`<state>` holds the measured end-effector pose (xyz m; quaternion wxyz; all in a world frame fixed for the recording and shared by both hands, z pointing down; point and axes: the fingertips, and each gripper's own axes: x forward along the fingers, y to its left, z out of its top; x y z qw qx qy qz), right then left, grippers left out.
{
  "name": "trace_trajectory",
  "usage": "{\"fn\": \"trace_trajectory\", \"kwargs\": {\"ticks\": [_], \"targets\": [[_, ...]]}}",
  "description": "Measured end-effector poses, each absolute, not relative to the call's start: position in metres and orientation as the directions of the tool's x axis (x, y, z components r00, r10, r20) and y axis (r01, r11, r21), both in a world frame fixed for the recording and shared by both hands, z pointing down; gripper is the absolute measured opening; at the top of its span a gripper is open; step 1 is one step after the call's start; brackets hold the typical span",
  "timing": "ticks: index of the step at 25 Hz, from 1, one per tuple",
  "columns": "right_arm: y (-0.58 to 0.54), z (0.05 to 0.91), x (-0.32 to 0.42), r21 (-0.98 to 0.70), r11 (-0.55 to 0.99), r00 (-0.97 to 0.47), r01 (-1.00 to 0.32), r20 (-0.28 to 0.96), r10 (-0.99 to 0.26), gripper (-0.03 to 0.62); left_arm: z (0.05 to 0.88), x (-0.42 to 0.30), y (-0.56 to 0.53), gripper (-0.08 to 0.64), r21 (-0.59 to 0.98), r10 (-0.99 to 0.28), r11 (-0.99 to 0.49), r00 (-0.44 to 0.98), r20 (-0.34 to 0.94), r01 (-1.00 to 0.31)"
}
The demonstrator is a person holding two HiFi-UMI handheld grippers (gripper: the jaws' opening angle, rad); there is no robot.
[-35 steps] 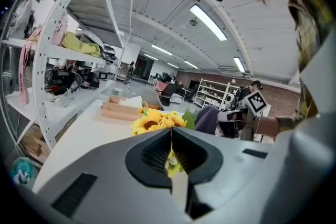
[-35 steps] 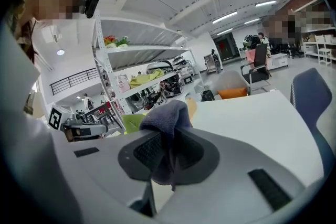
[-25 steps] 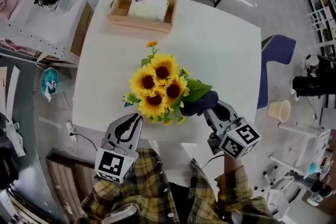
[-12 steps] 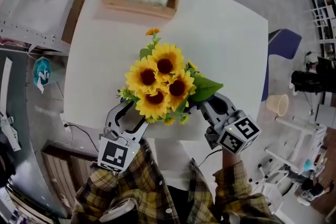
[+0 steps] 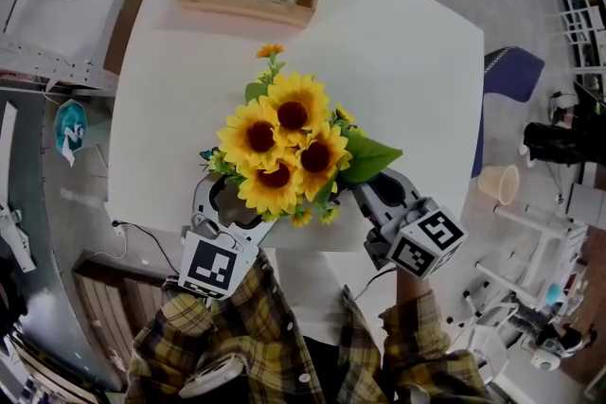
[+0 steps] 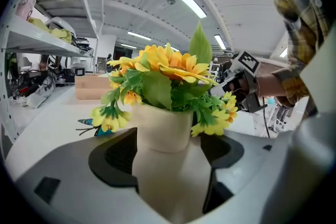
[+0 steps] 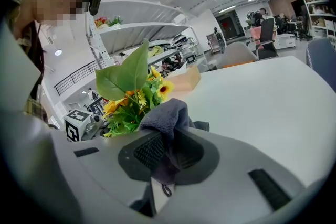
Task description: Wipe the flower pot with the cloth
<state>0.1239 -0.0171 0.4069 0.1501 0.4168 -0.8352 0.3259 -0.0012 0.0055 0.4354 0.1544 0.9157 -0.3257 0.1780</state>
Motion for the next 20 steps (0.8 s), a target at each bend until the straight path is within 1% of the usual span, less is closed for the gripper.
{"fn": "trace_trajectory", "kwargs": {"ticks": [8,20], "targets": [[-0.016,0.420,0.115,-0.450,0.465,-0.647,-0.762,0.529,-0.548,0.028,0.430,0.012,-0.011,0.410,0.161,-0.552,-0.749,0.740,0.384,-0.642],[-0.022,0.439,0.091,-0.527,0.513,-0.734,-0.677,0.535,-0.419,0.028,0.434,0.013,-0.029,0.407,0.109,-0.542,-0.773,0.741,0.397,-0.625]]}}
